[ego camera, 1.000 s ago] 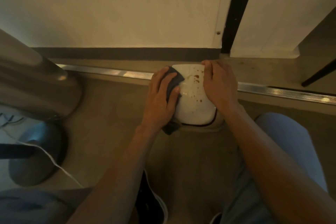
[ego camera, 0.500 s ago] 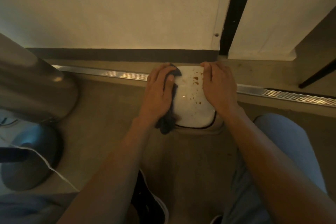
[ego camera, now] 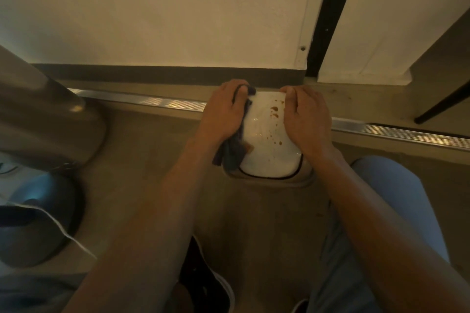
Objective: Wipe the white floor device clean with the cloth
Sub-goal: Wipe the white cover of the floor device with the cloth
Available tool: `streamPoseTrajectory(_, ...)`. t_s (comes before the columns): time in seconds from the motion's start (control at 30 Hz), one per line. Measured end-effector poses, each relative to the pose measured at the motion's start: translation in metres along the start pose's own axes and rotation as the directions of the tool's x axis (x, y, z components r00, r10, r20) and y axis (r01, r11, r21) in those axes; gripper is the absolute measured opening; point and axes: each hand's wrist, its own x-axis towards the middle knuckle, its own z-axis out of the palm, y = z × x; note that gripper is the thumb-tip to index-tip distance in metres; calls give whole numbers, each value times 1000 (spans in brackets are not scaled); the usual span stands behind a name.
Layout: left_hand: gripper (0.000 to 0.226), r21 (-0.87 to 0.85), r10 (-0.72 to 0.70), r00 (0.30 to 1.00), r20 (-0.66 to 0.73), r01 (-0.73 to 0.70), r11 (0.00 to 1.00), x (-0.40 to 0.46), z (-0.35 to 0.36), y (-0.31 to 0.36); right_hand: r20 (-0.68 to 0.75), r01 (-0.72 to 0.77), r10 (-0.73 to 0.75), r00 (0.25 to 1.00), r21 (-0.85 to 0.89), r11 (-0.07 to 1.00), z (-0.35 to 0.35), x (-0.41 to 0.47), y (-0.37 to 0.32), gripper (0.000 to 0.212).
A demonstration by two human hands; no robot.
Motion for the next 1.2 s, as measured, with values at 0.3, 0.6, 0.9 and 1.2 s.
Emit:
streamPoseTrajectory(0.3,24,19,204,976,-80,-203,979,-39,0,2,-20,-22,22,1000,5,1000,0,0,-2,34)
streamPoseTrajectory(0.6,29,175,214,976,28,-216,961,-10,7,24,-13,-9,9,1000,-10,1000,4,2,1,43)
streamPoseTrajectory(0.9,35,221,-29,997,69,13,975,16,10,22,-10,-22,22,1000,3,1000,2,1,-2,39)
streamPoseTrajectory(1.2,36,187,-88,995,43,78,979,10,7,6,-12,-1,1,1000,9,1000,-3,-1,-7,34)
